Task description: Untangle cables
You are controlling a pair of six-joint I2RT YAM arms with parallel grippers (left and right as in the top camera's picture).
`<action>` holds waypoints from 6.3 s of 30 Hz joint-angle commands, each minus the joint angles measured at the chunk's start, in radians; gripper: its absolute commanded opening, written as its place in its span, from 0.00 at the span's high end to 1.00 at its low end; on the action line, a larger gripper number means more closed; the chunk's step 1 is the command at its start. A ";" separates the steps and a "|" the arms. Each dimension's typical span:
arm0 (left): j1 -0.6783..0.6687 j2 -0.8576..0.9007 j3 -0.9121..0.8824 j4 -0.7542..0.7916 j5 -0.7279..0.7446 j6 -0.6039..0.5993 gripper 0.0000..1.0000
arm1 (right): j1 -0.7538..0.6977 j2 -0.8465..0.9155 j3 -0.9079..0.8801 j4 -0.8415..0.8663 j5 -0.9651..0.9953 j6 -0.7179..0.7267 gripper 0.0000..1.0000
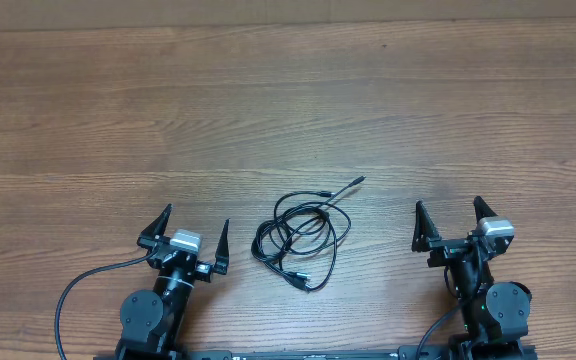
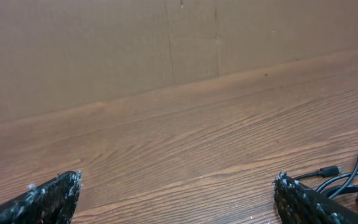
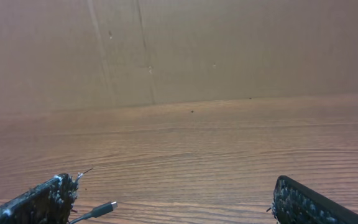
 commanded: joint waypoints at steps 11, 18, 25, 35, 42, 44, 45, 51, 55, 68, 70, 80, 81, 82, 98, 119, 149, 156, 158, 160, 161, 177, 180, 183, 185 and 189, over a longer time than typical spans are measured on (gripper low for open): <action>0.011 -0.008 -0.004 -0.002 -0.006 0.018 0.00 | -0.003 -0.010 -0.010 0.006 0.006 0.003 0.00; 0.011 -0.008 -0.003 0.019 0.033 0.018 0.00 | -0.003 -0.010 -0.010 0.006 0.006 0.003 0.00; 0.011 -0.008 0.037 0.000 0.077 0.018 0.00 | -0.003 -0.010 -0.010 0.006 0.006 0.003 0.00; 0.011 0.061 0.212 -0.133 0.076 0.045 0.00 | -0.003 -0.010 -0.010 0.006 0.006 0.003 0.00; 0.011 0.286 0.344 -0.142 0.187 0.098 0.00 | -0.003 -0.010 -0.010 0.006 0.006 0.003 0.00; 0.011 0.367 0.393 -0.145 0.218 0.098 0.00 | -0.003 -0.010 -0.010 0.006 0.006 0.003 0.00; 0.011 0.410 0.421 -0.153 0.229 0.101 0.01 | -0.003 -0.010 -0.010 0.006 0.006 0.003 0.00; 0.010 0.706 0.670 -0.331 0.245 0.139 0.00 | -0.003 -0.010 -0.010 0.006 0.006 0.003 0.00; 0.010 0.882 0.842 -0.470 0.246 0.139 0.00 | -0.003 -0.010 -0.010 0.006 0.006 0.003 0.00; -0.034 1.258 1.140 -0.871 0.377 0.284 0.00 | -0.003 -0.010 -0.010 0.006 0.006 0.003 0.00; -0.061 1.294 1.140 -0.899 0.379 0.279 0.00 | -0.003 -0.010 -0.010 0.006 0.006 0.003 0.00; -0.096 1.457 1.139 -0.950 0.397 0.139 0.00 | -0.003 -0.010 -0.010 0.006 0.006 0.003 0.00; -0.096 1.479 1.139 -0.950 0.397 0.122 0.00 | -0.003 -0.010 -0.010 0.006 0.006 0.003 0.00; -0.095 1.502 1.139 -0.948 0.394 0.107 0.00 | -0.003 -0.010 -0.010 0.006 0.006 0.003 0.00; -0.102 1.689 1.122 -0.953 0.266 -0.064 0.00 | -0.003 -0.010 -0.010 0.006 0.006 0.003 0.00; -0.153 1.689 1.009 -0.824 0.218 -0.061 0.00 | -0.003 -0.010 -0.010 0.006 0.006 0.003 0.00; -0.154 1.689 0.897 -0.663 0.227 -0.094 0.80 | -0.003 -0.010 -0.010 0.006 0.006 0.003 0.00; -0.154 1.689 0.897 -0.613 0.225 -0.076 0.96 | -0.003 -0.010 -0.010 0.006 0.006 0.003 0.00; -0.154 1.689 0.897 -0.570 0.226 -0.084 0.96 | -0.003 -0.010 -0.010 0.006 0.006 0.003 0.00; -0.154 1.688 0.898 -0.531 0.226 -0.084 0.96 | -0.003 -0.010 -0.010 0.006 0.006 0.003 0.00; -0.154 1.688 0.900 -0.511 0.226 -0.083 0.96 | -0.003 -0.010 -0.010 0.006 0.006 0.003 0.00; -0.154 1.624 1.168 -0.435 0.195 0.233 0.96 | -0.003 -0.010 -0.010 0.035 0.006 0.003 0.00; -0.154 1.607 1.209 -0.435 0.180 0.264 0.96 | -0.003 -0.010 -0.010 0.028 0.006 0.003 0.00; -0.154 1.588 1.244 -0.432 0.180 0.320 0.96 | -0.003 -0.010 -0.010 0.043 0.002 0.003 0.00; -0.154 1.577 1.260 -0.421 0.180 0.368 0.96 | -0.003 -0.010 -0.010 0.065 -0.049 0.003 0.00; -0.154 1.555 1.265 -0.386 0.181 0.386 0.96 | -0.003 -0.010 -0.010 0.140 -0.126 0.106 0.00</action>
